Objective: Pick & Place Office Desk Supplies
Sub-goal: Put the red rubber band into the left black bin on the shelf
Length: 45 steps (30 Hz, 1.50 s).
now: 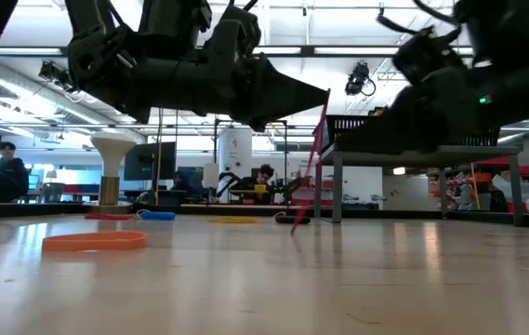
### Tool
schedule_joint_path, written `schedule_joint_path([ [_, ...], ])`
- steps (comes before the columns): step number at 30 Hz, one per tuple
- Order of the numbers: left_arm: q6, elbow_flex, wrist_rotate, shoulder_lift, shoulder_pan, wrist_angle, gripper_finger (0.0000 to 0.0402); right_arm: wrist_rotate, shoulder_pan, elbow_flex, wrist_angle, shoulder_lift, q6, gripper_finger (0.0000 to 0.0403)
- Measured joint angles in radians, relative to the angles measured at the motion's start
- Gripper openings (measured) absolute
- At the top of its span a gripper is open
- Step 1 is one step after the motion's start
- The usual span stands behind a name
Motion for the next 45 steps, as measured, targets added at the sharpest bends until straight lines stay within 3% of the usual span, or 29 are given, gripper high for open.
schedule_joint_path([
  [7, 0.003, 0.002, 0.023, 0.0, -0.001, 0.002, 0.0005, 0.0, -0.032, 0.1, -0.001, 0.114, -0.018, 0.0218],
  [10, -0.018, 0.003, 0.02, 0.0, -0.001, 0.0, 0.0005, 0.009, -0.038, 0.116, -0.001, 0.129, -0.018, 0.0192],
  [14, -0.031, 0.002, 0.008, 0.0, -0.002, -0.003, 0.0009, 0.039, -0.036, 0.118, -0.001, 0.129, -0.026, 0.0128],
  [20, -0.022, -0.036, -0.014, -0.039, -0.002, -0.019, 0.0064, 0.058, -0.027, 0.118, -0.001, 0.129, -0.068, 0.0012],
  [25, 0.011, -0.141, -0.06, -0.159, -0.002, -0.042, 0.0119, 0.162, 0.005, 0.118, 0.007, 0.129, -0.103, 0.0009],
  [29, 0.034, -0.267, -0.108, -0.267, -0.002, 0.048, 0.0148, 0.22, 0.028, 0.118, 0.008, 0.11, -0.137, 0.0007],
  [34, 0.075, -0.424, -0.186, -0.316, 0.008, 0.224, 0.0157, 0.317, 0.039, 0.118, 0.007, 0.011, -0.172, 0.0004],
  [38, 0.065, -0.507, -0.235, -0.317, 0.051, 0.297, 0.0152, 0.403, 0.038, 0.13, -0.006, -0.14, -0.28, 0.0003],
  [43, 0.003, -0.536, -0.204, -0.317, 0.109, 0.319, 0.0147, 0.601, -0.006, 0.241, -0.178, -0.353, -0.482, 0.0002],
  [45, -0.009, -0.535, -0.194, -0.317, 0.119, 0.322, 0.0147, 0.614, -0.066, 0.302, -0.264, -0.408, -0.514, 0.0002],
])
